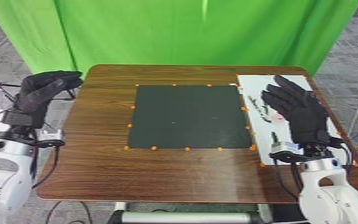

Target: Arrange flowers

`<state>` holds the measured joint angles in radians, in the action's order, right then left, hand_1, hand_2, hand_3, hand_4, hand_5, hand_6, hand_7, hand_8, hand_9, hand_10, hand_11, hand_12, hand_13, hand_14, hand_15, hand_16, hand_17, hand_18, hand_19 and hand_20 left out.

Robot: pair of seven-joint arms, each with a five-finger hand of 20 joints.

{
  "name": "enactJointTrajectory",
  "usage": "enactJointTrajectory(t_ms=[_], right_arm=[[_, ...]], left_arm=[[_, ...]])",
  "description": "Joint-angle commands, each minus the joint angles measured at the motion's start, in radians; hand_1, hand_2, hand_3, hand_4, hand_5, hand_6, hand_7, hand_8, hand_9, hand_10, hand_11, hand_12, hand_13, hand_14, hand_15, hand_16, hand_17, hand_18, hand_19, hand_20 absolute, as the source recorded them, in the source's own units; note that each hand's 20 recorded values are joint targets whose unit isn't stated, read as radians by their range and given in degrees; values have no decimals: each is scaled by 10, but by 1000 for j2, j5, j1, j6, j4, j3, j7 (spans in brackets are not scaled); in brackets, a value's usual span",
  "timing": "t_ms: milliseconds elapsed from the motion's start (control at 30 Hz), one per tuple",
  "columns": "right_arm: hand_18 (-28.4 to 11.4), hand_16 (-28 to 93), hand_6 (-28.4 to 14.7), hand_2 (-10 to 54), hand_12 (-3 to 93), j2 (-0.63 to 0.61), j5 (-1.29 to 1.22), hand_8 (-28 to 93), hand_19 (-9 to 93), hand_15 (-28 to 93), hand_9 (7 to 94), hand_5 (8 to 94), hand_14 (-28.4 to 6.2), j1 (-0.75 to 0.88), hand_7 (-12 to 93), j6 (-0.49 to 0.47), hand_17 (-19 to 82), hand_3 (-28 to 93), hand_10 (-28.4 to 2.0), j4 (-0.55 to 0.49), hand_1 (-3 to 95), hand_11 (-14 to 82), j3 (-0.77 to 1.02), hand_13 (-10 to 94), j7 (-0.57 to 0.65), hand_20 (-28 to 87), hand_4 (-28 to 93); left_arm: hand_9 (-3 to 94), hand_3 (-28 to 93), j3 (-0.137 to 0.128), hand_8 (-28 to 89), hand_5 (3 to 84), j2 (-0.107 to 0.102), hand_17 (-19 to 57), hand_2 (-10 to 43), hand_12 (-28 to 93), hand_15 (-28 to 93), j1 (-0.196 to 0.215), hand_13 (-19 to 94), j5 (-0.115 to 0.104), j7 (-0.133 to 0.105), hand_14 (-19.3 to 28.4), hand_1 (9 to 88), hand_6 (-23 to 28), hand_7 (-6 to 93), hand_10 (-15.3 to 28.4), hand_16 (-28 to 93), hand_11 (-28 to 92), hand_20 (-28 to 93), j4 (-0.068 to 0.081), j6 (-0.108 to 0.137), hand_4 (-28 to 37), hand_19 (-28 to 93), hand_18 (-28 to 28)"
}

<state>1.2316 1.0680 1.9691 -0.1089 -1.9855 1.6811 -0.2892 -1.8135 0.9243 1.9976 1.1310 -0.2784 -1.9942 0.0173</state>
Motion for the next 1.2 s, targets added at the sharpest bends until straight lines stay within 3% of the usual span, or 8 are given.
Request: enactJointTrajectory(t_ms=[33,167,233,367,567,900,1033,1200], right_arm=[[-173,130,-21,14,145,7,16,-71,19,120,482,472,-164,-1,104,-14,215,669,-160,1,87,60,-2,370,3,256,-167],[-217,131,-16,0,149,1,43,-69,46,118,472,452,-188,-8,98,-12,272,663,-161,-3,81,59,-9,376,27,278,-163],[-227,138,-17,-10,151,-2,70,-67,67,125,466,445,-195,-3,95,30,301,657,-163,-17,80,58,-13,397,58,312,-159],[-217,158,-27,-12,156,-42,130,-63,97,143,478,456,-190,9,101,208,336,647,-170,-65,123,61,-41,444,150,363,-150],[-193,177,-34,-54,164,-134,459,-65,180,153,504,470,-184,34,112,321,380,654,-173,-118,194,66,-51,512,315,441,-132],[-159,287,-31,-95,285,-317,788,-61,828,457,780,633,-73,121,250,510,534,623,-146,-186,281,316,-53,845,558,441,-138],[-139,303,-28,-95,307,-359,937,-63,920,514,830,662,-43,128,286,482,596,620,-119,-207,311,373,-59,904,719,398,-156],[-129,315,-31,-95,323,-398,975,-57,932,566,868,695,-27,140,307,287,649,608,-115,-247,336,403,-9,935,867,488,-165]], left_arm=[[515,614,18,-73,519,18,97,-44,114,218,3,408,-5,-24,180,334,38,177,143,2,226,196,-4,21,-167,94,126],[508,613,17,-74,515,24,106,-53,114,215,9,407,-27,-27,177,342,38,179,140,2,226,202,-6,34,-160,101,128],[508,611,11,-75,514,26,105,-54,114,216,14,407,-14,-22,177,343,37,181,141,4,226,205,-9,30,-158,104,129],[511,610,9,-75,514,25,101,-55,114,220,9,409,-20,-20,178,344,37,182,141,5,227,205,-9,34,-157,103,131],[514,607,-3,-76,515,23,99,-52,114,222,25,411,-25,-2,177,345,36,183,141,4,228,200,-16,39,-158,93,128],[515,593,-37,-76,517,24,102,-41,114,228,65,412,-9,55,179,353,39,179,143,2,229,217,-48,48,-161,124,129],[515,592,-44,-75,518,21,101,-41,113,230,71,412,-7,71,180,355,40,178,142,1,230,216,-57,54,-160,127,130],[514,592,-59,-74,517,26,101,-42,113,232,81,410,5,83,182,355,42,175,143,0,230,214,-70,49,-160,127,130]])
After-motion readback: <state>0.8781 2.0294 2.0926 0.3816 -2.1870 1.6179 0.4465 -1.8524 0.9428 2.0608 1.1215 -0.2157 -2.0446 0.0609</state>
